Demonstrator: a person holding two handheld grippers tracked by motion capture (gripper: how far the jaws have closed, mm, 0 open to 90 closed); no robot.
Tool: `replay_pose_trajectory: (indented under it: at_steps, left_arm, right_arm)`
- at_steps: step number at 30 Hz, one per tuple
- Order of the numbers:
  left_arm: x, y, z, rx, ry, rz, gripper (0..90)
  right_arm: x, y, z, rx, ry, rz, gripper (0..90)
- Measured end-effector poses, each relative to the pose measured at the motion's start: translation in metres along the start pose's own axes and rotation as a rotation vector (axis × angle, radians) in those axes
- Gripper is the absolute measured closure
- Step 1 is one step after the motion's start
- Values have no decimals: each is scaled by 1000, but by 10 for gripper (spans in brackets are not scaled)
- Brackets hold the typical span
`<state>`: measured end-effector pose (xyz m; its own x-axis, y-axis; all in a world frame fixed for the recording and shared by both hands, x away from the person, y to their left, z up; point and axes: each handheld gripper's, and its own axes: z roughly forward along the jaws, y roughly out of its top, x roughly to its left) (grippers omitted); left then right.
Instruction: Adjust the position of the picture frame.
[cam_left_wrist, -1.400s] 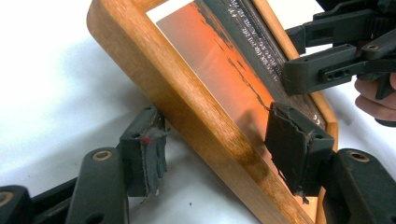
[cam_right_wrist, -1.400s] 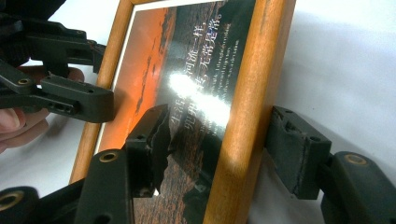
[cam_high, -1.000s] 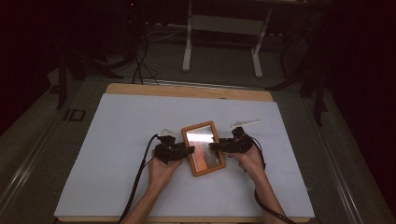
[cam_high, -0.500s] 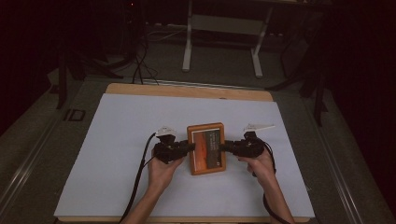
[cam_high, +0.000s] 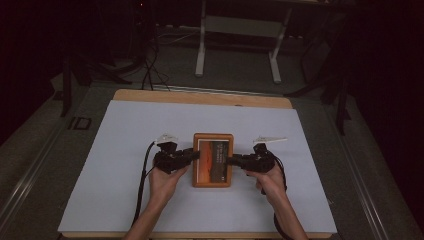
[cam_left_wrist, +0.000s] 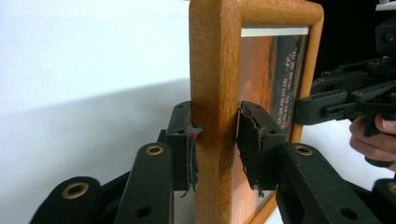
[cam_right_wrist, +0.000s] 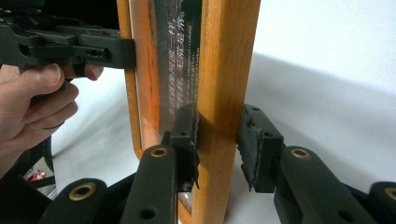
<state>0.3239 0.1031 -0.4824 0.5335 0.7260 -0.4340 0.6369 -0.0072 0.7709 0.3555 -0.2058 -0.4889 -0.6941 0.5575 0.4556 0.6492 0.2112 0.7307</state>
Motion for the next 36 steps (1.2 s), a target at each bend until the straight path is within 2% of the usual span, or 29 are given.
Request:
replay_pose_trajectory:
  at_steps: [8,14,16,20,24,25,28,33,36]
  left_arm:
    - [7,-5,-4,10,16,-32,667]
    - [12,-5,-2,11,6,-59,667]
    - [14,-4,1,11,4,-80,664]
    - [16,-5,8,9,25,-82,638]
    - [21,-6,14,12,21,-105,623]
    - [22,-5,16,16,23,-116,615]
    - [25,-6,23,26,37,-130,591]
    - [34,-7,31,40,24,-179,580]
    - [40,-7,38,64,18,-213,571]
  right_arm:
    - [4,-1,11,28,3,34,685]
    - [2,0,13,30,8,60,685]
    - [-1,0,15,29,6,77,684]
    - [-3,0,19,27,-18,96,678]
    - [-4,1,22,39,-37,106,666]
    - [-8,0,24,38,-32,129,662]
    - [-13,0,28,43,-34,156,647]
    - [-20,-1,34,55,-31,197,632]
    - [-24,-2,38,68,-34,218,617]
